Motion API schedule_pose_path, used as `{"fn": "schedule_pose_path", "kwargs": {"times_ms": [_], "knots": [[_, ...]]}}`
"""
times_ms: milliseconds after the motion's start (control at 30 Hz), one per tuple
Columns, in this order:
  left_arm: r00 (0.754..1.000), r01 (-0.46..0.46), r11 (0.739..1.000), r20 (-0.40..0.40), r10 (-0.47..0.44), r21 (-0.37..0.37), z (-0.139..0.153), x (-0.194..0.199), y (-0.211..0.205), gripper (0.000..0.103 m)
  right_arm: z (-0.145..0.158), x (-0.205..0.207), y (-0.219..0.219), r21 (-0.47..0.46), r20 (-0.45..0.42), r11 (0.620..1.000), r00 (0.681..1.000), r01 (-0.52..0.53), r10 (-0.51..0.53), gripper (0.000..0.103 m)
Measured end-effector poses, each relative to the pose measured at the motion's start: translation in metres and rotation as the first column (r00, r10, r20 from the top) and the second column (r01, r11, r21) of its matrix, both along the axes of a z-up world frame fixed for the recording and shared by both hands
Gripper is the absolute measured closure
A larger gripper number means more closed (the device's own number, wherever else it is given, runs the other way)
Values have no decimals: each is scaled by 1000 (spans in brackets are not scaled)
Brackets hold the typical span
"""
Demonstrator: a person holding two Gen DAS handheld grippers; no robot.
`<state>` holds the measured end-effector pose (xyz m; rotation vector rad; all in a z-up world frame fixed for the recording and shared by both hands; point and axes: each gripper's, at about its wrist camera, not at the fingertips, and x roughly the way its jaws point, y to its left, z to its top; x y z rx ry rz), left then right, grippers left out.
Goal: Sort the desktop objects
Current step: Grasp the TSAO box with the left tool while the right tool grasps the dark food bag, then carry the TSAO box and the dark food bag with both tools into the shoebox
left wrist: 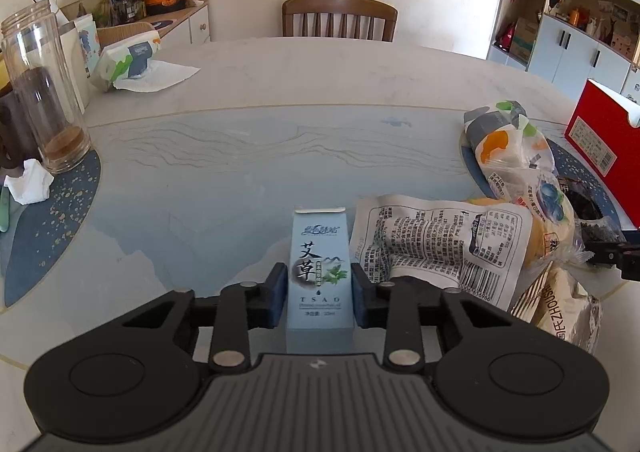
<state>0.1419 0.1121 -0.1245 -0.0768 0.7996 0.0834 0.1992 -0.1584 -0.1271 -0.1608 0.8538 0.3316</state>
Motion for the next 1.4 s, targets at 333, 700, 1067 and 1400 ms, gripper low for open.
{"fn": "schedule_pose_path", "kwargs": {"times_ms": [333, 700, 1067, 1400], "knots": [[999, -34, 999, 3, 34, 1, 11, -9, 6, 75, 8, -6, -15, 14, -3, 1000, 1000, 16, -16, 70], [999, -9, 1000, 46, 9, 3, 45, -22, -7, 75, 32, -12, -30, 38, 24, 998, 998, 49, -50, 71], [996, 24, 999, 90, -21, -34, 74, -27, -25, 75, 60, -14, -45, 94, 45, 993, 997, 65, -70, 72], [991, 88, 995, 107, -83, -41, 91, -24, -54, 75, 80, -17, -52, 150, 56, 987, 996, 59, -68, 73]]}}
